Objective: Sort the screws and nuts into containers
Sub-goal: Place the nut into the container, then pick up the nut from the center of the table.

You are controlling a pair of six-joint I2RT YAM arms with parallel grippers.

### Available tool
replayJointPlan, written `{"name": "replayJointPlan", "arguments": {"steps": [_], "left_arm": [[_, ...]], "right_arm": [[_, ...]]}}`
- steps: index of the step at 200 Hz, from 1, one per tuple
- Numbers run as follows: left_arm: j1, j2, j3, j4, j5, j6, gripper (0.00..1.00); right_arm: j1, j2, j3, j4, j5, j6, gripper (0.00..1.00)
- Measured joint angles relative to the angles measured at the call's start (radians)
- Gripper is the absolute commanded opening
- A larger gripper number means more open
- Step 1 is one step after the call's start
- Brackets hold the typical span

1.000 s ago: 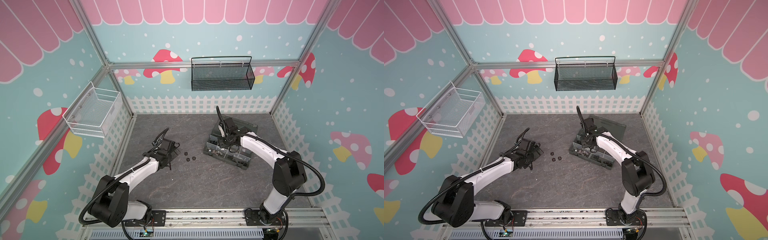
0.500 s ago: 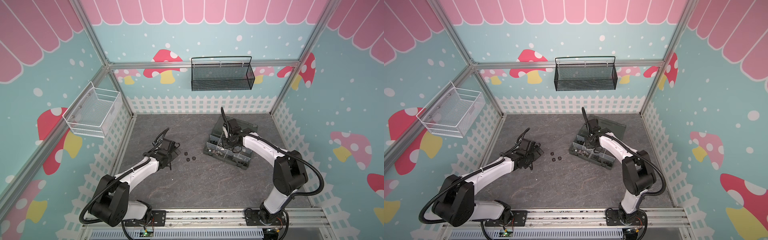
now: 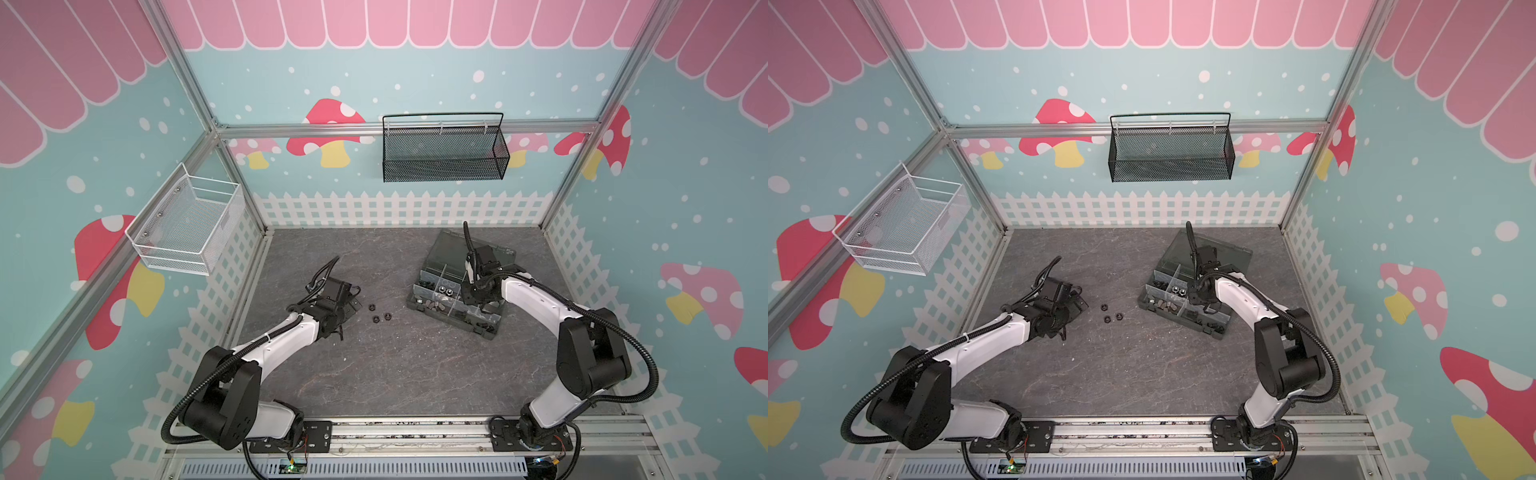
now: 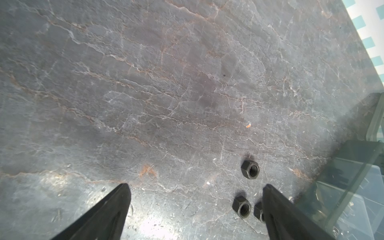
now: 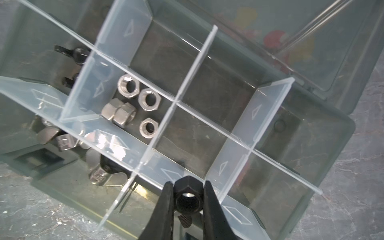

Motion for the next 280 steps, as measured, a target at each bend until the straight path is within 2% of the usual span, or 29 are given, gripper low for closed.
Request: {"name": "replayJointPlan", "arguments": {"steps": [21, 57, 104, 151, 176, 210, 280], "left_arm": [[0.0, 0.011, 0.011, 0.002, 0.006, 0.0, 1.0], [0.0, 0.021, 0.019, 0.007, 0.014, 0.0, 1.0], [0.0, 0.022, 0.02, 0.007, 0.013, 0.0, 1.0], [0.0, 0.022, 0.02, 0.007, 0.013, 0.0, 1.0], [0.0, 0.022, 0.02, 0.007, 0.013, -0.002, 1.0], [0.0, 0.021, 0.019, 0.007, 0.011, -0.015, 1.0], [0.012, 0.003, 0.002, 0.007, 0.005, -0.023, 1.0]], "right_arm": [[-0.011, 0.004, -0.006, 0.01, -0.004, -0.003, 0.28], [-0.012, 0.005, -0.008, 0.021, -0.008, -0.004, 0.35], [-0.012, -0.005, -0.008, 0.023, -0.032, -0.004, 0.38], [0.006, -0.106, -0.006, 0.026, -0.058, -0.008, 0.4], [0.07, -0.129, 0.021, 0.028, -0.056, -0.006, 0.4], [0.207, -0.093, 0.098, 0.024, -0.05, -0.003, 0.4], [0.46, 0.216, 0.328, -0.003, -0.06, -0.004, 0.44]]}}
